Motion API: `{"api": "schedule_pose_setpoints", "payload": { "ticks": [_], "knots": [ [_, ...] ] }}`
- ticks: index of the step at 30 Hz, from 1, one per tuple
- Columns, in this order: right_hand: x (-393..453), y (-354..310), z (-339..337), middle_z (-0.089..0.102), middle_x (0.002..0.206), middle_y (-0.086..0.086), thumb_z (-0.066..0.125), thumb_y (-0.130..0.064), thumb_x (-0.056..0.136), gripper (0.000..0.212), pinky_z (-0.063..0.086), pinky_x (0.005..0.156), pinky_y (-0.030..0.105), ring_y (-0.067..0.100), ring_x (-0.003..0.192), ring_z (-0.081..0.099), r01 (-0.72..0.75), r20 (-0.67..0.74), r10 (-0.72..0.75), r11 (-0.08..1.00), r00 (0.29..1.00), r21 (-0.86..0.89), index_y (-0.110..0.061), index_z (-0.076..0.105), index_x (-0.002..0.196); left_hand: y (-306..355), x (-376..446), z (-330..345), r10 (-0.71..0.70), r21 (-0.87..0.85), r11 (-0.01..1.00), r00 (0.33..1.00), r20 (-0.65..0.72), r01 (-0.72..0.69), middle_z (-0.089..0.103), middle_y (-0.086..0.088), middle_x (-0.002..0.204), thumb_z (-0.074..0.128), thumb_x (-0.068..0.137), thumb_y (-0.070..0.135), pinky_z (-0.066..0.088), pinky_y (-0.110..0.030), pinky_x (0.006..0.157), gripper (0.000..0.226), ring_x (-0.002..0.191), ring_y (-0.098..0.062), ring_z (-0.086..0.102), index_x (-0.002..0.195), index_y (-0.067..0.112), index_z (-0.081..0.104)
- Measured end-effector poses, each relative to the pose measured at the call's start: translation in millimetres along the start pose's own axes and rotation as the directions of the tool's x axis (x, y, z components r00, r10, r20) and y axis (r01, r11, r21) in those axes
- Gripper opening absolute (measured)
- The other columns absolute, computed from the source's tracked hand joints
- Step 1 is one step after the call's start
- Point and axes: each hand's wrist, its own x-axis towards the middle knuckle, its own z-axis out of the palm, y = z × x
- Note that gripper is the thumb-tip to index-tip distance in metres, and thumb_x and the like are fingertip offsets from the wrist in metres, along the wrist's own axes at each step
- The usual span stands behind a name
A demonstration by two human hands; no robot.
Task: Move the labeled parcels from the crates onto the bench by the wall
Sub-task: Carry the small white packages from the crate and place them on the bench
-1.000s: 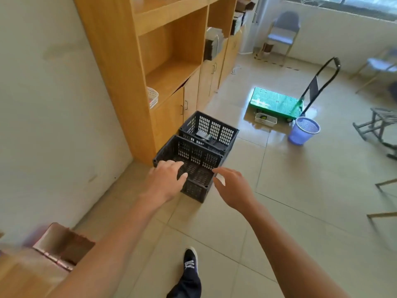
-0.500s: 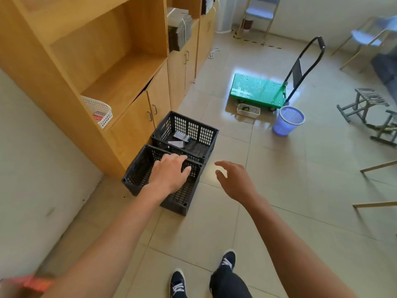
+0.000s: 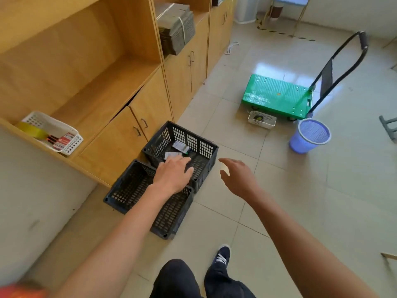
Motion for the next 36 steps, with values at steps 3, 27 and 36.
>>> {"api": "schedule_pose_setpoints", "payload": {
  "ticks": [3,27,36],
  "knots": [
    [44.3,18.2,-10.6,0.056,0.145,0.001,0.053,-0.022,0.102,0.044,0.047,0.102,0.035,0.021,0.128,0.055,0.055,0.062,-0.053,0.998,0.997,-0.017,-0.020,0.050,0.146,8.3,29.3,0.9,-0.071,-0.034,0.997,0.997,0.005,0.071,0.050,0.000,0.148,0.042,0.104,0.047,0.037,-0.048,0.110,0.050,0.134,-0.023,0.043,0.149,0.026,0.045],
    [424.6,49.0,102.4,0.060,0.129,-0.003,0.047,-0.023,0.102,0.035,0.054,0.091,0.041,0.023,0.117,0.056,0.448,0.527,-0.334,0.888,0.782,-0.102,-0.020,0.055,0.136,-97.1,290.2,75.2,-0.503,-0.272,0.800,0.845,0.184,0.535,0.047,0.005,0.152,0.043,0.105,0.044,0.044,-0.046,0.107,0.049,0.137,-0.021,0.043,0.150,0.026,0.043],
    [563.0,135.6,266.7,0.061,0.128,-0.004,0.051,-0.015,0.095,0.041,0.059,0.083,0.046,0.025,0.108,0.063,0.395,0.609,-0.330,0.918,0.721,0.029,-0.020,0.053,0.136,-152.0,411.6,212.6,-0.629,-0.341,0.672,0.749,0.207,0.658,0.043,0.008,0.154,0.043,0.105,0.042,0.047,-0.041,0.107,0.051,0.139,-0.016,0.041,0.153,0.025,0.040]
  ]
}}
